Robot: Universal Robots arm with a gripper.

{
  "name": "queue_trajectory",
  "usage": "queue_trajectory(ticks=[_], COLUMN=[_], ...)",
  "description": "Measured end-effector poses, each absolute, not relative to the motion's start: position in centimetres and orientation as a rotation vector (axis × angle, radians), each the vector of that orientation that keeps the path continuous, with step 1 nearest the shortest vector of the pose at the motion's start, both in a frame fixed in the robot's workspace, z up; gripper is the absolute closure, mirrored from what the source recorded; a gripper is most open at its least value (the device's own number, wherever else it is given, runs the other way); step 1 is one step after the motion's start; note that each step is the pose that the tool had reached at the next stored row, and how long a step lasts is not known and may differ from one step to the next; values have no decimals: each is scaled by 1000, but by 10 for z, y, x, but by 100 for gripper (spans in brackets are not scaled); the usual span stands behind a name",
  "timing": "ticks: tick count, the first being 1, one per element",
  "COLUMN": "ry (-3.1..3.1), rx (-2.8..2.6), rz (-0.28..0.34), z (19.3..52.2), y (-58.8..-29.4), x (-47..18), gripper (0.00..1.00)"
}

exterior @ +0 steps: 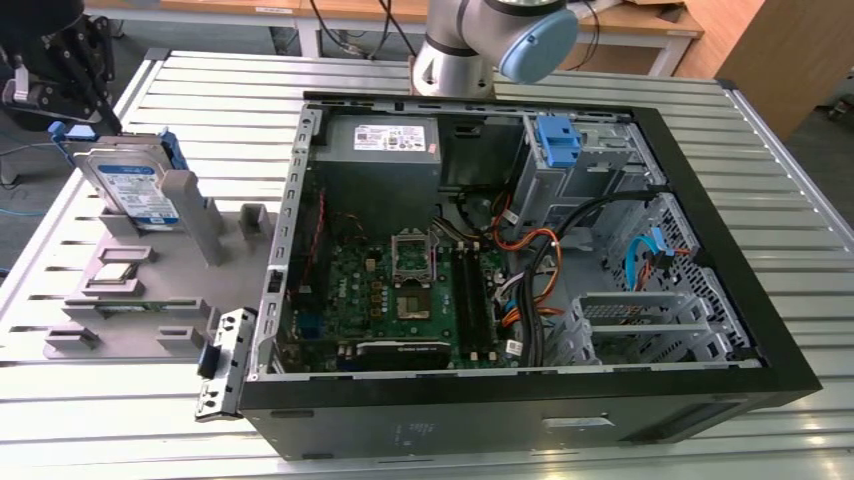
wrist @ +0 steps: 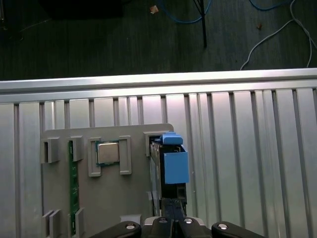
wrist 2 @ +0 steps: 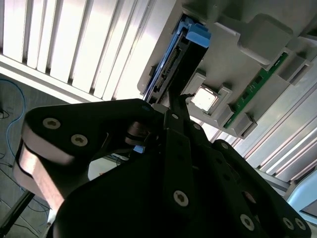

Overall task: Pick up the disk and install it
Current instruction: 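Pick up the disk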

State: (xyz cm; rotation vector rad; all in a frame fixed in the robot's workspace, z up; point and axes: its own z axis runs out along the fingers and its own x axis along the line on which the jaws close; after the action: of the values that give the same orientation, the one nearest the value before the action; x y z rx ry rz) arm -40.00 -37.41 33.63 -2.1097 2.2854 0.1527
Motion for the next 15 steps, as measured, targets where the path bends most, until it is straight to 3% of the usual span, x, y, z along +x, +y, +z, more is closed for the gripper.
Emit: queue_trajectory(ticks=[15], ry=[2285], rx=[-2110], rz=[153], z=[335], y=[-374], x=[-400], gripper=[90])
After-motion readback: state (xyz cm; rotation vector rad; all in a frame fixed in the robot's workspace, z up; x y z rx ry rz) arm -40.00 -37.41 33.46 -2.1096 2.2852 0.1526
